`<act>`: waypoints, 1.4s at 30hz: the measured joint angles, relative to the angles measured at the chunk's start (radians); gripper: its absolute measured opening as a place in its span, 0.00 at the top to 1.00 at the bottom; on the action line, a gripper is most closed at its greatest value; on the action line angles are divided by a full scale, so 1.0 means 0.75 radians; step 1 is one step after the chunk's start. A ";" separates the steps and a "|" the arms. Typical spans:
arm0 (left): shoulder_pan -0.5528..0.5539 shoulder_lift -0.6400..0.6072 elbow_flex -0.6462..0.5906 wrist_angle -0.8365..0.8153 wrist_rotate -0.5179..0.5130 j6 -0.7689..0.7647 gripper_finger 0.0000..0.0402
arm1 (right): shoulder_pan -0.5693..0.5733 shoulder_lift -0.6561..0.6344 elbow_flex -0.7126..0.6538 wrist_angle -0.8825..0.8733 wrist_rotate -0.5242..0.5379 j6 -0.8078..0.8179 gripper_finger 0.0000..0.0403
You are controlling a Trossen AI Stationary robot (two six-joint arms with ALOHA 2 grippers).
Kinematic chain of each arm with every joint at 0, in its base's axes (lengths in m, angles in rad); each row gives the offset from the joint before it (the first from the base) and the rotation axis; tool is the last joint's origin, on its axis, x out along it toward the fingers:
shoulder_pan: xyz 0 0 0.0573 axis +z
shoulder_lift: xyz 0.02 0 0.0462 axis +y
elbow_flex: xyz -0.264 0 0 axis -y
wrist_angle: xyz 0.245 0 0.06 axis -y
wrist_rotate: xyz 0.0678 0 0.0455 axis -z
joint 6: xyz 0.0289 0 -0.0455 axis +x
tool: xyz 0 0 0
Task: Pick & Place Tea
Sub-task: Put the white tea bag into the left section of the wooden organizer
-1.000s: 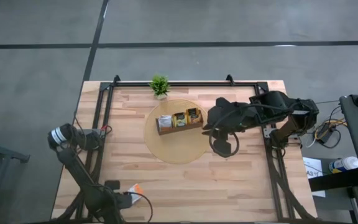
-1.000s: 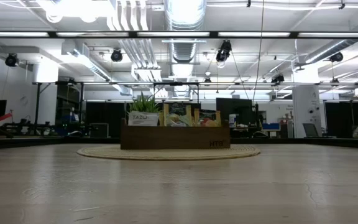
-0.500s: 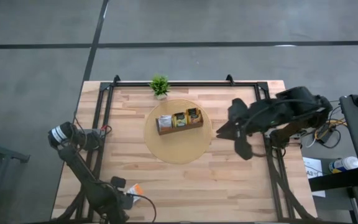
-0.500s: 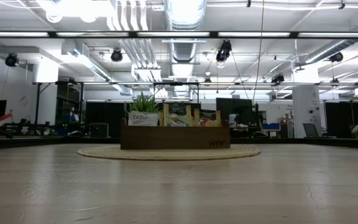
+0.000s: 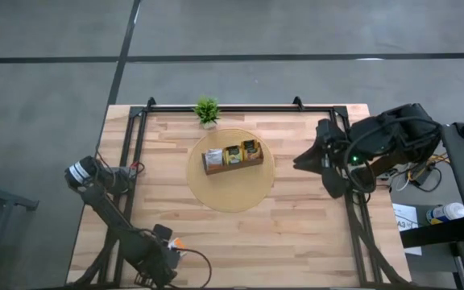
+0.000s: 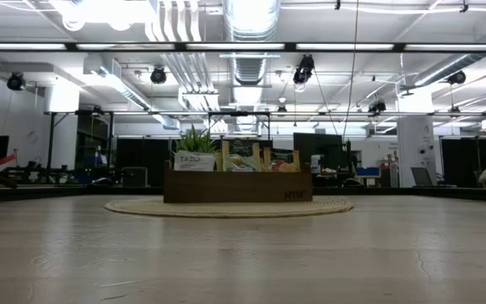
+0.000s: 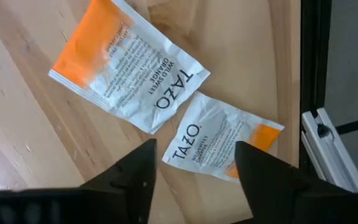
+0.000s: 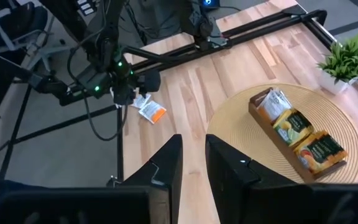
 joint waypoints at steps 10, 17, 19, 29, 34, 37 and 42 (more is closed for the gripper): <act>-0.022 0.005 -0.048 0.038 -0.022 0.098 0.42 | -0.001 0.007 -0.001 -0.001 0.000 -0.011 0.83; -0.092 0.006 -0.134 0.084 -0.028 0.111 0.42 | -0.001 0.007 -0.001 -0.001 0.000 -0.010 0.83; -0.115 0.006 -0.140 0.109 -0.032 0.116 0.42 | -0.001 0.007 -0.001 -0.001 0.000 -0.010 0.83; -0.148 0.006 -0.197 0.213 -0.127 0.091 0.42 | -0.001 0.007 -0.001 -0.001 0.037 0.006 0.83; -0.150 0.006 -0.250 0.252 -0.116 0.078 0.42 | -0.001 0.007 -0.001 0.000 0.061 0.016 0.83; -0.150 0.001 -0.278 0.296 -0.118 0.076 0.42 | -0.001 0.007 -0.001 0.000 0.071 0.030 0.83; -0.151 -0.002 -0.324 0.341 -0.131 0.078 0.45 | -0.001 0.007 -0.001 0.001 0.071 0.035 0.83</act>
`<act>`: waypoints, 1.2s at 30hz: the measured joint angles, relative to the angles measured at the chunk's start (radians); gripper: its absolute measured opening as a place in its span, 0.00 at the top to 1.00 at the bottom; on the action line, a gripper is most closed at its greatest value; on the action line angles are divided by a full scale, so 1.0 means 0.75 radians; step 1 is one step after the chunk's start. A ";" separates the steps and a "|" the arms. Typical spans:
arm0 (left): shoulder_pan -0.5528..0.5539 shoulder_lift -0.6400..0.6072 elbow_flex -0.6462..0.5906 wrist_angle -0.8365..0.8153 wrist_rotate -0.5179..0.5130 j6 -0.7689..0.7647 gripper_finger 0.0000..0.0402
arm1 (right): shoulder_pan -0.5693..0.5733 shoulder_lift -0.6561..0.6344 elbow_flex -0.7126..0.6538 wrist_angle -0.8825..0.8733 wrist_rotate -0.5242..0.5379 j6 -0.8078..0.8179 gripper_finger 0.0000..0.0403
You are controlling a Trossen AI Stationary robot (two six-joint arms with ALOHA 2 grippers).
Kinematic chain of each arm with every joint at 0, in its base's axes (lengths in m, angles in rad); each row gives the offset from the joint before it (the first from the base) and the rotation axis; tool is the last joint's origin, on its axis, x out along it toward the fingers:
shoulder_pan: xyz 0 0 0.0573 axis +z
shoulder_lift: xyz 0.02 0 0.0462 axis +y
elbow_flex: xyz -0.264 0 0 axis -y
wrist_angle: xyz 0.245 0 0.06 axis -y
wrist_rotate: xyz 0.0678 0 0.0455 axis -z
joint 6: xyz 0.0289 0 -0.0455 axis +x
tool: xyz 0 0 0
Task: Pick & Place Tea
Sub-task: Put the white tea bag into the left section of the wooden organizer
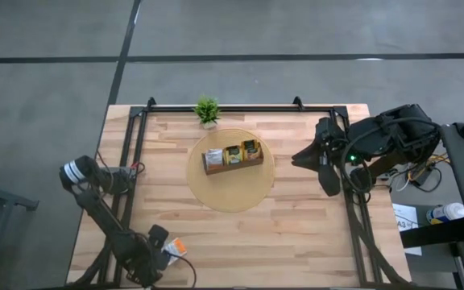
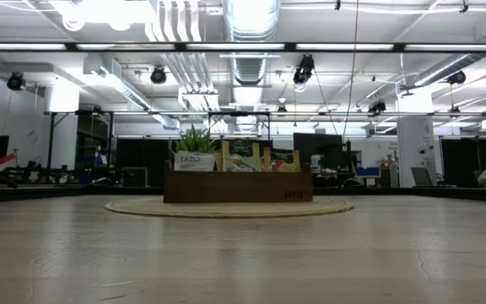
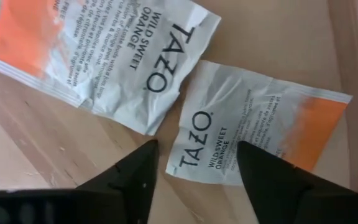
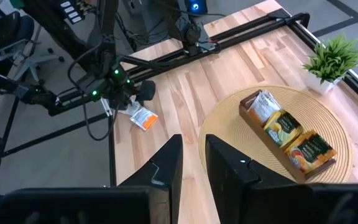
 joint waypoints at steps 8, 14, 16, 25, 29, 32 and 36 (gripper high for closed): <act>0.004 0.003 -0.041 0.011 -0.007 -0.003 0.85 | 0.000 0.000 0.000 0.001 0.000 0.016 0.83; 0.004 0.005 -0.027 -0.006 0.004 -0.016 0.99 | 0.000 0.000 0.000 0.002 0.000 0.025 0.83; 0.006 0.000 -0.007 -0.060 0.006 -0.028 0.99 | 0.000 0.000 0.000 0.002 0.000 0.025 0.83; 0.008 -0.144 0.052 -0.420 0.038 -0.144 1.00 | 0.000 0.001 -0.001 0.003 0.000 0.023 0.83; 0.026 -0.231 0.078 -0.489 0.005 -0.181 1.00 | 0.000 0.001 -0.003 0.003 0.000 0.005 0.83; 0.066 -0.288 0.081 -0.528 -0.070 -0.195 1.00 | 0.000 0.001 -0.003 0.003 0.000 -0.011 0.83; 0.153 -0.372 0.088 -0.540 -0.208 -0.245 1.00 | 0.000 0.001 -0.003 0.003 0.000 -0.018 0.83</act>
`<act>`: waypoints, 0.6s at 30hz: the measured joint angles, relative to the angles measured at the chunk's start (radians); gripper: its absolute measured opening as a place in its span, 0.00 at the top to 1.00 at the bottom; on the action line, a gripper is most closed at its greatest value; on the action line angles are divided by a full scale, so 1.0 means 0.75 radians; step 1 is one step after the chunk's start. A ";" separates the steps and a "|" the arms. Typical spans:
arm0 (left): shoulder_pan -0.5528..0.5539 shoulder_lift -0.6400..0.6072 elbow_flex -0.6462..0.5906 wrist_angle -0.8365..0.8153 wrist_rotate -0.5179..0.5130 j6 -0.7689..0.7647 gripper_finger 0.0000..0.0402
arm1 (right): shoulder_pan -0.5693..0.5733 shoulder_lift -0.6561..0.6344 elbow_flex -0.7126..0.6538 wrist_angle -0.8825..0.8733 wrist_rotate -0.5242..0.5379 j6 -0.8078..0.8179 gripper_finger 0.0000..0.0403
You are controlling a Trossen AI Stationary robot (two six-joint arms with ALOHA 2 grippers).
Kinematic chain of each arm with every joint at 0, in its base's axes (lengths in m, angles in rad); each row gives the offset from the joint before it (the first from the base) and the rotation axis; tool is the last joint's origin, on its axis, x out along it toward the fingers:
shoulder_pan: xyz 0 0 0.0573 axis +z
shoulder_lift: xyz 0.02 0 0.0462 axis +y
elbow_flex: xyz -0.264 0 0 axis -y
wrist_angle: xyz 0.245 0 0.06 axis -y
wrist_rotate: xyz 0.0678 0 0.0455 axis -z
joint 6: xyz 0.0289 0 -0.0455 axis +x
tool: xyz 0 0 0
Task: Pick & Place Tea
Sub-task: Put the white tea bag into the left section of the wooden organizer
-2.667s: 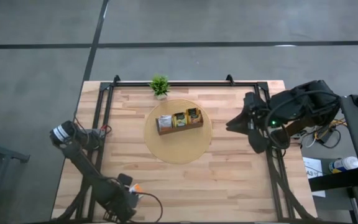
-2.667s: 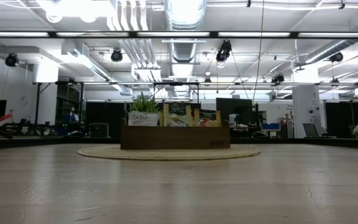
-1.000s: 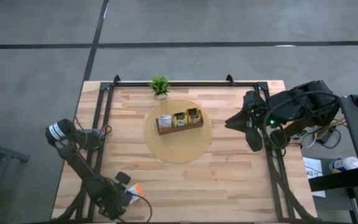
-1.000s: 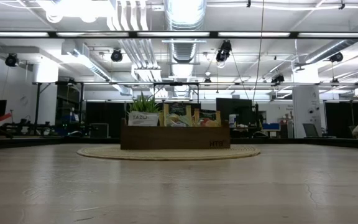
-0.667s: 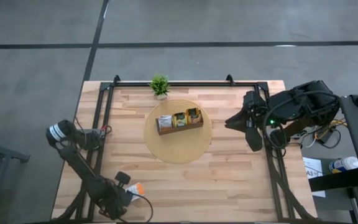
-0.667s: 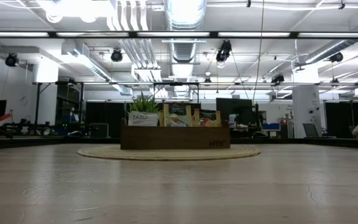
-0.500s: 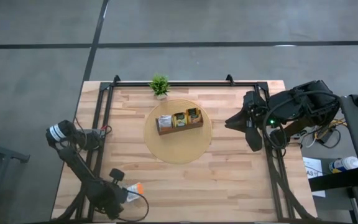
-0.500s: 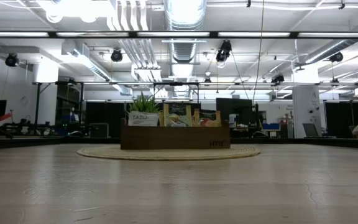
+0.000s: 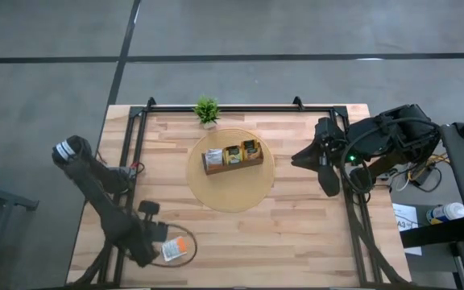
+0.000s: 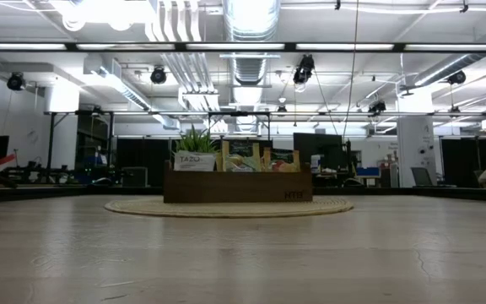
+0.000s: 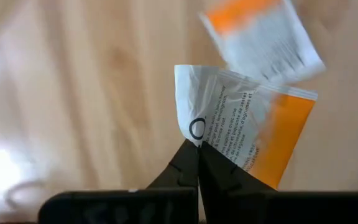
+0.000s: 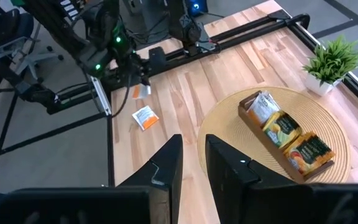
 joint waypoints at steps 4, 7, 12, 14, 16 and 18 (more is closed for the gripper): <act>0.121 -0.020 0.000 0.004 -0.129 0.059 1.00 | 0.000 0.000 0.000 0.000 0.000 -0.018 0.83; 0.231 -0.011 0.001 0.027 -0.174 0.151 1.00 | 0.000 0.000 -0.003 0.000 0.001 -0.024 0.83; 0.421 -0.001 0.001 0.115 -0.263 0.279 1.00 | 0.000 0.000 -0.010 0.000 0.001 -0.024 0.83; 0.494 -0.001 0.001 0.161 -0.312 0.323 1.00 | 0.000 0.000 -0.013 0.000 0.003 -0.024 0.83; 0.566 -0.001 0.007 0.195 -0.365 0.365 1.00 | 0.000 0.000 -0.017 0.000 0.016 -0.024 0.83; 0.633 -0.001 0.022 0.231 -0.425 0.417 1.00 | 0.000 0.000 -0.019 0.000 0.037 -0.024 0.83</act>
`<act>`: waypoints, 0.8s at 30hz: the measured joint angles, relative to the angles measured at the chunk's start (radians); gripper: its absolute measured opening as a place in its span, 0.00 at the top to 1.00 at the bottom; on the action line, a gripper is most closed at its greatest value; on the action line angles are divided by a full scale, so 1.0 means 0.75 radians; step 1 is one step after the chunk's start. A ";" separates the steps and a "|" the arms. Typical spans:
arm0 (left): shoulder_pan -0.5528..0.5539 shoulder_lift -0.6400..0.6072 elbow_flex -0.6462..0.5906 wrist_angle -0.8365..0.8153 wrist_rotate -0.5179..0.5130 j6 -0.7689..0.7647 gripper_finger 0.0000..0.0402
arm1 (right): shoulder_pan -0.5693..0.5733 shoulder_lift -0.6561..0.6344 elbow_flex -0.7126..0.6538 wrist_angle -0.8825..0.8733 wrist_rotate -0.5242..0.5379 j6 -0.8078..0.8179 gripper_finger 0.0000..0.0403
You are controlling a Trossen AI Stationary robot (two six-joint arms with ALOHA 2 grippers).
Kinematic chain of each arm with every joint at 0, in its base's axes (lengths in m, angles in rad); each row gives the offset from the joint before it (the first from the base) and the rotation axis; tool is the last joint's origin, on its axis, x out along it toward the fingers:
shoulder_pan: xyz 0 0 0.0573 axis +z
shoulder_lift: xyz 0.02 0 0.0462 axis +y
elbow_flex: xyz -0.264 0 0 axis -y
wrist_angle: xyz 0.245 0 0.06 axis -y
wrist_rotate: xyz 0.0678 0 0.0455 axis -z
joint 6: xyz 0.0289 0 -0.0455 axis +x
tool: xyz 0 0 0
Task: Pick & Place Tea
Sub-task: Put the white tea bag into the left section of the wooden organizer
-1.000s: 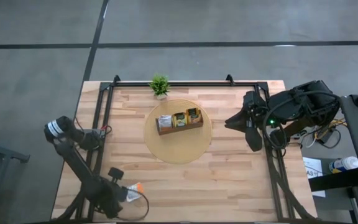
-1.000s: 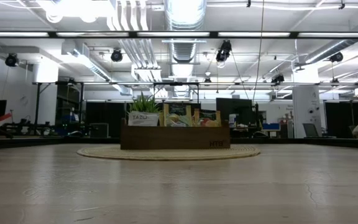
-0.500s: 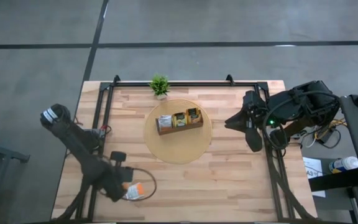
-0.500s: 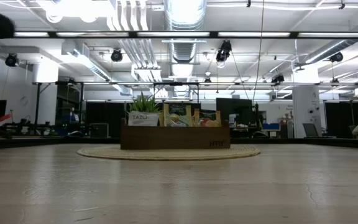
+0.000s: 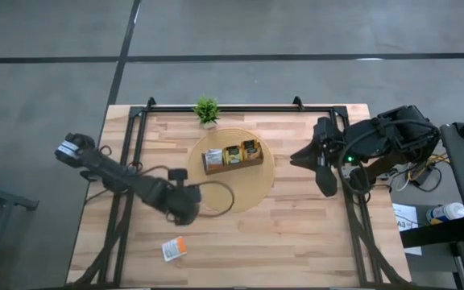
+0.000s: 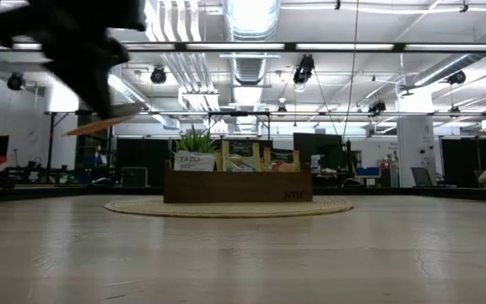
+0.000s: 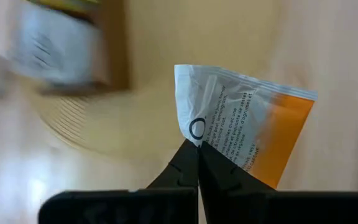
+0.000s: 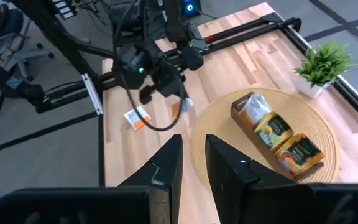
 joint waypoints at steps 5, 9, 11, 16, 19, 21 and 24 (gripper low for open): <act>0.162 0.000 0.073 0.028 -0.205 0.125 1.00 | -0.001 0.000 -0.001 0.000 0.032 -0.010 0.83; 0.286 0.000 0.121 0.108 -0.300 0.227 1.00 | -0.001 0.000 -0.003 -0.001 0.035 -0.026 0.83; 0.340 0.000 0.124 0.156 -0.340 0.278 1.00 | -0.001 0.000 -0.003 -0.001 0.035 -0.034 0.83; 0.450 0.001 0.096 0.261 -0.350 0.321 1.00 | -0.001 0.000 -0.004 -0.001 0.054 -0.045 0.83; 0.492 0.027 0.073 0.357 -0.336 0.360 1.00 | -0.001 0.000 -0.005 -0.001 0.070 -0.062 0.83; 0.511 0.057 0.065 0.435 -0.337 0.414 1.00 | -0.001 0.000 -0.006 -0.001 0.080 -0.080 0.83; 0.528 0.115 0.066 0.446 -0.341 0.445 1.00 | 0.000 0.000 -0.007 -0.001 0.100 -0.083 0.83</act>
